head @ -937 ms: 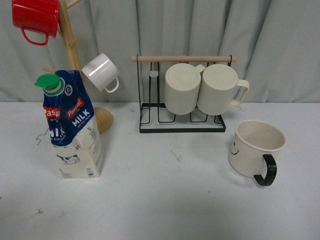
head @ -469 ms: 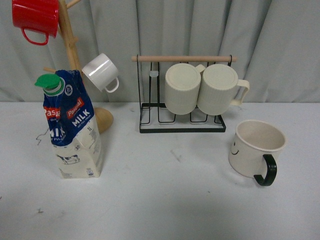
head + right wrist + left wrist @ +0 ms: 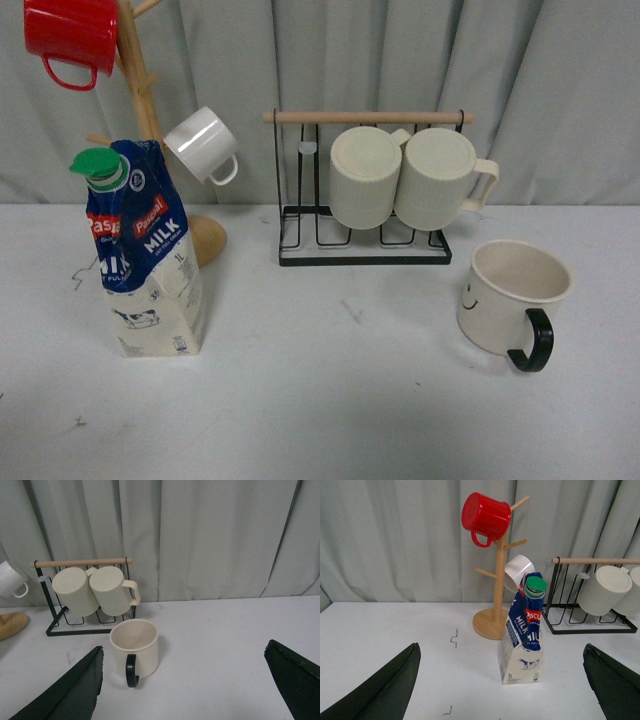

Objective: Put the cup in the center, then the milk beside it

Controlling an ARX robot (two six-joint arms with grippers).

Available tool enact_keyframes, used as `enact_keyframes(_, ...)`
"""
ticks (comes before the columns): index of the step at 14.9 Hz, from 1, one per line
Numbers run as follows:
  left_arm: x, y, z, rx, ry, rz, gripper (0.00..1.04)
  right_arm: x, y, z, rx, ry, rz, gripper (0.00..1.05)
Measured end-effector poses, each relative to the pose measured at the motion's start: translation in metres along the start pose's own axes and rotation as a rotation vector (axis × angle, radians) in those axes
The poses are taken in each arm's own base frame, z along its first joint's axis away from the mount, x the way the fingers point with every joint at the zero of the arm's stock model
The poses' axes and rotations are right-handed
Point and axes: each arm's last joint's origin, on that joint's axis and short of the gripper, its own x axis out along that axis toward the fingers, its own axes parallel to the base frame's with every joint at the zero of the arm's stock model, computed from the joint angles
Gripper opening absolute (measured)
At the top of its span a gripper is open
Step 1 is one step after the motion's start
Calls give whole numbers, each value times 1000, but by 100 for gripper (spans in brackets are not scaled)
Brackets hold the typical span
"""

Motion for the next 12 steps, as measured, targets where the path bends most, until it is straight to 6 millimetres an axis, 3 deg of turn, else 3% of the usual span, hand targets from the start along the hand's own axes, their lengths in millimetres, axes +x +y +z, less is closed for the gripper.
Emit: enact_keyframes(12,0,0,0,0,0,0,98,0,0,0,0,0,0,98)
